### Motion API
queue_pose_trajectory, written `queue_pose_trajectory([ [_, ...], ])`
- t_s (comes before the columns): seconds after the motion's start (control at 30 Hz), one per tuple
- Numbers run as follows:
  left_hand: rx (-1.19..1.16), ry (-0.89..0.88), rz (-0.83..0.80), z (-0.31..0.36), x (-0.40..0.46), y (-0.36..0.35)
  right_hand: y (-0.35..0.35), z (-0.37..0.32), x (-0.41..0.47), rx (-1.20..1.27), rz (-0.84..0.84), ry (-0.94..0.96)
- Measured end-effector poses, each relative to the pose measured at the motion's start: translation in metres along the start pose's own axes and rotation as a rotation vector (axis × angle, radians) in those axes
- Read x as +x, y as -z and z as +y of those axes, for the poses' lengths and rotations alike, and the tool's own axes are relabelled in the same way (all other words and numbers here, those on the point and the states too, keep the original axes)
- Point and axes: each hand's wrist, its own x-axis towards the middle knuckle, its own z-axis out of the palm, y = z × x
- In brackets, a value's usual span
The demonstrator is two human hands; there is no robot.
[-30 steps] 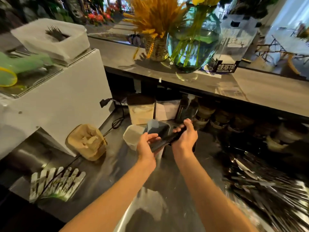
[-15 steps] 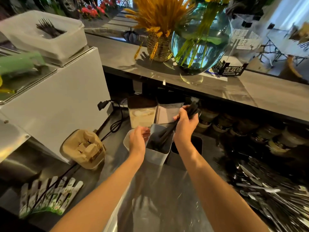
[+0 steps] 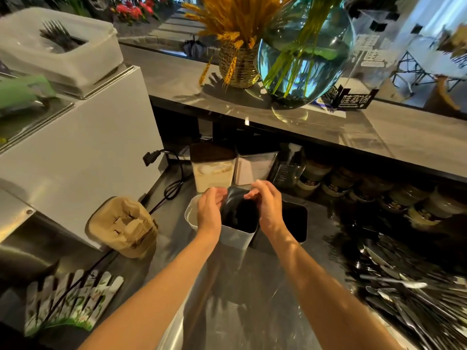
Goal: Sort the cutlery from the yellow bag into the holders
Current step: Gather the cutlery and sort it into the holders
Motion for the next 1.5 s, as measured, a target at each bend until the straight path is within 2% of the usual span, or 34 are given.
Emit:
queue_pose_trajectory([
  [0.17,-0.01,-0.039,-0.051,0.003,-0.011,-0.009,0.013,-0.014,-0.008,0.108,0.04,0.03],
  [0.3,-0.041,-0.03,-0.126,0.008,-0.027,-0.024,0.027,-0.035,-0.023,0.288,0.077,0.039],
  [0.53,-0.093,-0.009,-0.322,0.011,-0.084,-0.09,0.085,-0.07,-0.054,0.413,0.199,0.087],
  [0.8,-0.008,0.102,-0.542,-0.041,-0.161,-0.201,0.23,-0.074,-0.092,0.382,0.394,0.119],
  [1.0,0.166,0.239,-0.698,-0.112,-0.22,-0.291,0.366,-0.051,-0.115,0.345,0.594,0.028],
  [1.1,0.201,0.361,-0.653,-0.142,-0.24,-0.318,0.427,-0.029,-0.123,0.304,0.631,-0.107],
  [1.27,0.198,0.654,-0.406,-0.191,-0.266,-0.33,0.495,0.003,-0.12,0.18,0.594,-0.236],
  [1.33,0.207,0.714,-0.283,-0.208,-0.276,-0.329,0.515,0.016,-0.11,0.036,0.575,-0.282],
  [1.4,0.21,0.741,-0.165,-0.222,-0.285,-0.325,0.527,0.025,-0.102,-0.137,0.473,-0.312],
  [1.5,0.154,0.828,-0.065,-0.235,-0.3,-0.326,0.538,0.038,-0.099,-0.404,0.364,-0.335],
])
